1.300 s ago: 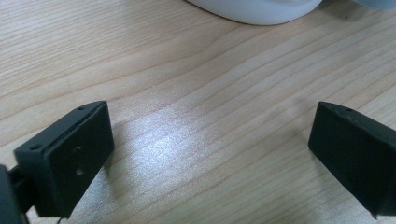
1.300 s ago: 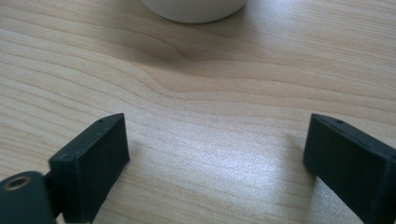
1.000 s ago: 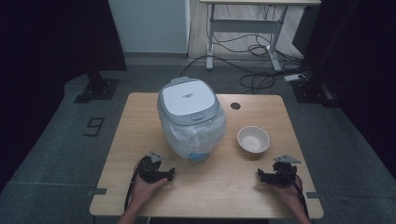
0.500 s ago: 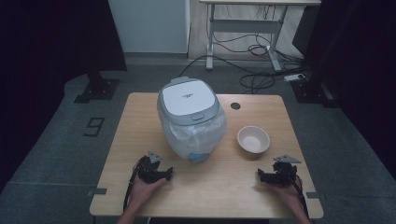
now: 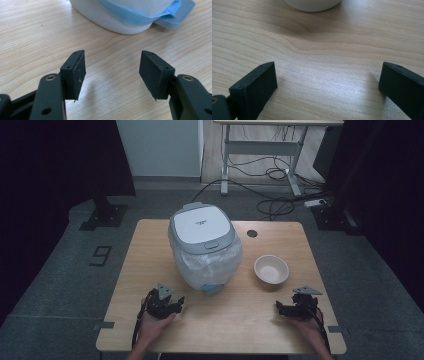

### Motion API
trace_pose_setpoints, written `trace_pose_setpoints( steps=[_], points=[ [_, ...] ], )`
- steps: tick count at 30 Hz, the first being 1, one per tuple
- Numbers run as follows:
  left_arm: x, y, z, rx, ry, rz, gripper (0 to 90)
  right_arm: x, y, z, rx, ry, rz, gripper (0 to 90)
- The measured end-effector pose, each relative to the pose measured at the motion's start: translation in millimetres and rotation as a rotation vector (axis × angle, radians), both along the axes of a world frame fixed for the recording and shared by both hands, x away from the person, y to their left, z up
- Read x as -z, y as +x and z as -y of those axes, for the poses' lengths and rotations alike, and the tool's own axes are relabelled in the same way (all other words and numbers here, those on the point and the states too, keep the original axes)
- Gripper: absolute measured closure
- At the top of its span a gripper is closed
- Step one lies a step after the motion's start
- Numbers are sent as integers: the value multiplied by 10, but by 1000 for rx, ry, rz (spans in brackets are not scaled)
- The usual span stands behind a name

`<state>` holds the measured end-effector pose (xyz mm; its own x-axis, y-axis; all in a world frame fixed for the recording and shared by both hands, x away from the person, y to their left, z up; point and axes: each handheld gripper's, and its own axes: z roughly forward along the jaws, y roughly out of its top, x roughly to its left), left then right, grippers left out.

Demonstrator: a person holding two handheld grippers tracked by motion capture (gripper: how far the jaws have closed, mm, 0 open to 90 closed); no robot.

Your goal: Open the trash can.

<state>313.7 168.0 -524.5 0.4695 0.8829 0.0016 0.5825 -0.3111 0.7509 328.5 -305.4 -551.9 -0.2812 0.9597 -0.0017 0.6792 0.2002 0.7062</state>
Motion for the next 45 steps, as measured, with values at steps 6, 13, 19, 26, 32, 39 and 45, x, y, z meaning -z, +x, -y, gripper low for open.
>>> trace_pose_setpoints(
  steps=[6,13,19,26,32,39,45],
  points=[
    [-39,-38,46,29,-21,4,346,0,0,0,0,0,0,8],
    [-125,-117,126,69,-34,33,466,0,0,0,0,0,0,8],
    [-146,-135,136,101,-65,32,630,0,0,0,0,0,0,7],
    [-189,-132,148,157,-142,5,768,0,0,1,-1,0,0,7],
    [-230,-156,202,193,-170,23,822,0,0,0,0,0,0,8],
    [-262,-132,277,228,-201,28,863,0,0,0,0,0,0,8],
    [-287,-116,331,238,-212,51,900,0,-1,0,0,0,0,8]
  ],
)
